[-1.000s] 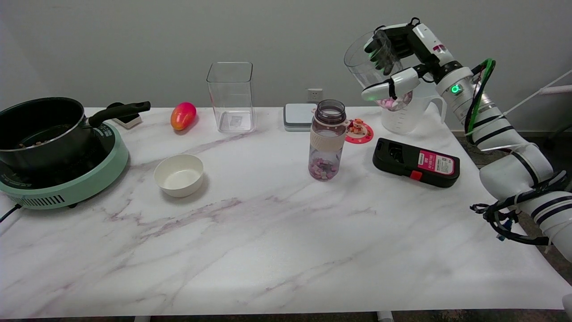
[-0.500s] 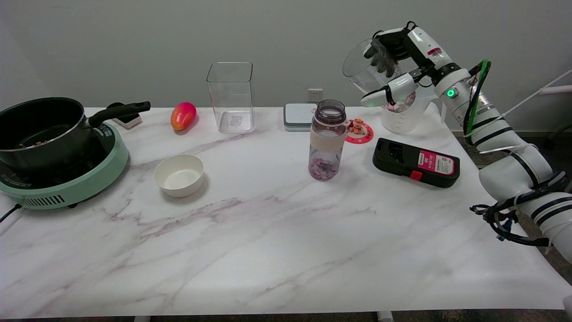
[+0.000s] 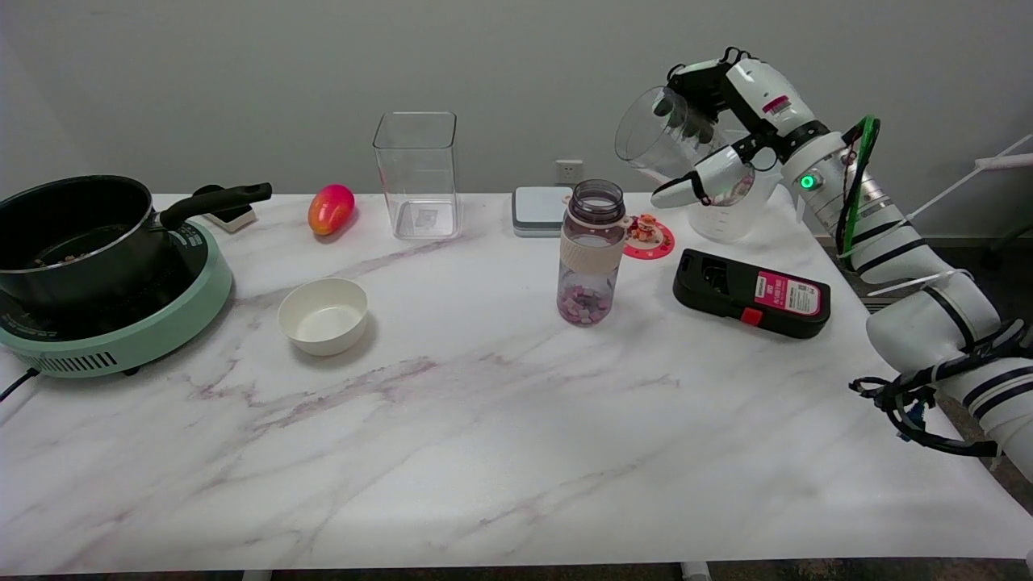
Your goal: Pour the contents of the measuring cup into the bottle.
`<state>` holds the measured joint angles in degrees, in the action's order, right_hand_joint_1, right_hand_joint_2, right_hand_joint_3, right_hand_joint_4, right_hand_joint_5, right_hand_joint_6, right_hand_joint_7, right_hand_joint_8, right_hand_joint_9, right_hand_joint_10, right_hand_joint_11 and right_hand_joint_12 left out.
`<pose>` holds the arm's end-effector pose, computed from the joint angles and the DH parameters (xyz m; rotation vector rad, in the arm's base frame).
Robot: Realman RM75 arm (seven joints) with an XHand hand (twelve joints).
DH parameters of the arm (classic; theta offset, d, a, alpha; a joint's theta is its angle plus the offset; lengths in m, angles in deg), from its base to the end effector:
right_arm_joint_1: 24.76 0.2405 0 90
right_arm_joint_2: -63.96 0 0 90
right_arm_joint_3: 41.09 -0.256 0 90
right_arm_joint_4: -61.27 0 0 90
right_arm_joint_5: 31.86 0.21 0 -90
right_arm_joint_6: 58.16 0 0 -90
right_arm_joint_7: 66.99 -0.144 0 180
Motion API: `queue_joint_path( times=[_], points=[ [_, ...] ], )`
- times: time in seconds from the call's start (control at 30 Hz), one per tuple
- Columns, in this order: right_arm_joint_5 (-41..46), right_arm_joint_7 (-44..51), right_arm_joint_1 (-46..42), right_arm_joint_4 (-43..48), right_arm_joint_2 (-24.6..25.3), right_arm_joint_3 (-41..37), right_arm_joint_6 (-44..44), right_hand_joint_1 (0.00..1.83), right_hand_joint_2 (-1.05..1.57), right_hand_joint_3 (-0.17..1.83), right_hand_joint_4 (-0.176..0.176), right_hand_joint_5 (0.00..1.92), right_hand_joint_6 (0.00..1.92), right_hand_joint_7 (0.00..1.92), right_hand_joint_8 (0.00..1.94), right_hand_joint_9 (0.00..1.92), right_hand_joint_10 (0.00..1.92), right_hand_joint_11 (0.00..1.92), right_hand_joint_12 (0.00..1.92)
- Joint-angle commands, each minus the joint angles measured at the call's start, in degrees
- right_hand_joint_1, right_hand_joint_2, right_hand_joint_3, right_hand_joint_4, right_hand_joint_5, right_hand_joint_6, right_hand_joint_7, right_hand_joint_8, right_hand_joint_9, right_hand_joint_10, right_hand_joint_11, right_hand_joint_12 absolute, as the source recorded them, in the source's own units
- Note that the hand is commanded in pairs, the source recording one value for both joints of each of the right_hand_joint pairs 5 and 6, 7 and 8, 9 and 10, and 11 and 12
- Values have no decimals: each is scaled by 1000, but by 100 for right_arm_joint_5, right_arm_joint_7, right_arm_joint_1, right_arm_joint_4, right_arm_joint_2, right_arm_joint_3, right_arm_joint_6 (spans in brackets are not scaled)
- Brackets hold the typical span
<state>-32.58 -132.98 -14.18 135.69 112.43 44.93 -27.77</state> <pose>-0.1254 -0.3701 0.4403 1.7349 -0.0006 0.6254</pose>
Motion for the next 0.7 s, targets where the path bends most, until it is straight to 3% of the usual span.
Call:
queue_joint_path(
  times=[0.03, 0.7],
  points=[
    [-21, 841, -349, 435, 41, -78, -26, 1297, 1571, 267, 0, 1920, 1920, 1920, 1920, 1920, 1920, 1746, 1746],
    [-729, 1068, -157, 575, 9, 22, -349, 1288, 1571, 295, 0, 1920, 1920, 1920, 1920, 1907, 1907, 1696, 1696]
  ],
)
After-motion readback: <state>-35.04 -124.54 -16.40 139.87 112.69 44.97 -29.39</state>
